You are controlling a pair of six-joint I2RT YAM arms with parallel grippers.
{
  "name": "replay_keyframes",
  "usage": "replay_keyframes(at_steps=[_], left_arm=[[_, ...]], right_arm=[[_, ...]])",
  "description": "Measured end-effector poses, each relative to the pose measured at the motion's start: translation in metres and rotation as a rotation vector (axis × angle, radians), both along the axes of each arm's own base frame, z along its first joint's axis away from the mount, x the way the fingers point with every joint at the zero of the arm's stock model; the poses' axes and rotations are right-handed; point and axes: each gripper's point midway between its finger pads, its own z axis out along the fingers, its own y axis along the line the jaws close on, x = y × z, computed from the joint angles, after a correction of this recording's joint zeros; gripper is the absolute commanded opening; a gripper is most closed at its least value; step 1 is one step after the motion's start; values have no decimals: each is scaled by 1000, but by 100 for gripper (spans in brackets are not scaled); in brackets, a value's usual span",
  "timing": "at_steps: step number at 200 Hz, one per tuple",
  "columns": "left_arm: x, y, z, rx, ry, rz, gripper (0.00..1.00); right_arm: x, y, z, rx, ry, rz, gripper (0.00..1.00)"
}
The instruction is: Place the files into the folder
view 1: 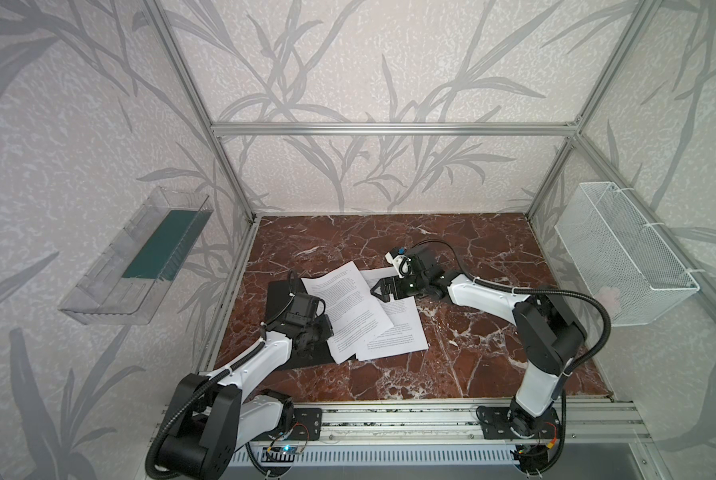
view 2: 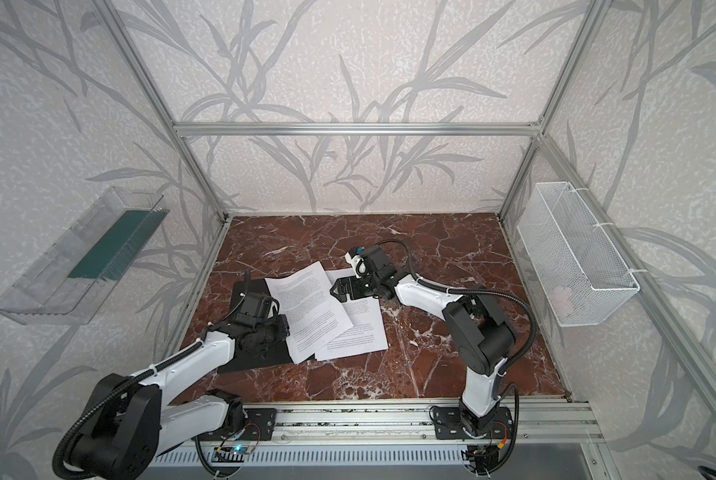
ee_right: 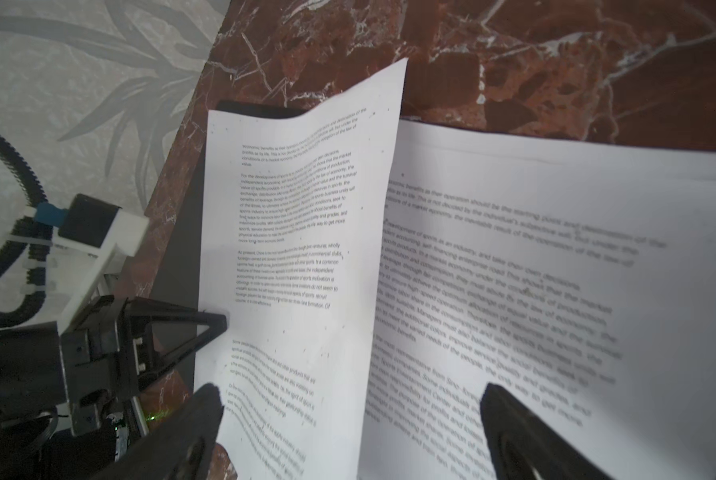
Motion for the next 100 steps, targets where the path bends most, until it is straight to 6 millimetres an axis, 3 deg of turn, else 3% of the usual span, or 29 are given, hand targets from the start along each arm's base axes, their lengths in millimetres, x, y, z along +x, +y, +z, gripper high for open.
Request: replay_keyframes(at_steps=[29,65,85,100], left_arm=[[0,2,-2,11,3,5,0],[2,3,2,13,-14,9,0],[3,3,3,11,-20,9,0],[3,3,3,11,-20,9,0]], right_arm=[[13,20,-14,3,22,44,96],[8,33,-36,2,90,90,89],[5,41,-43,6,116,109,79],[1,46,-48,16,144,120,64]])
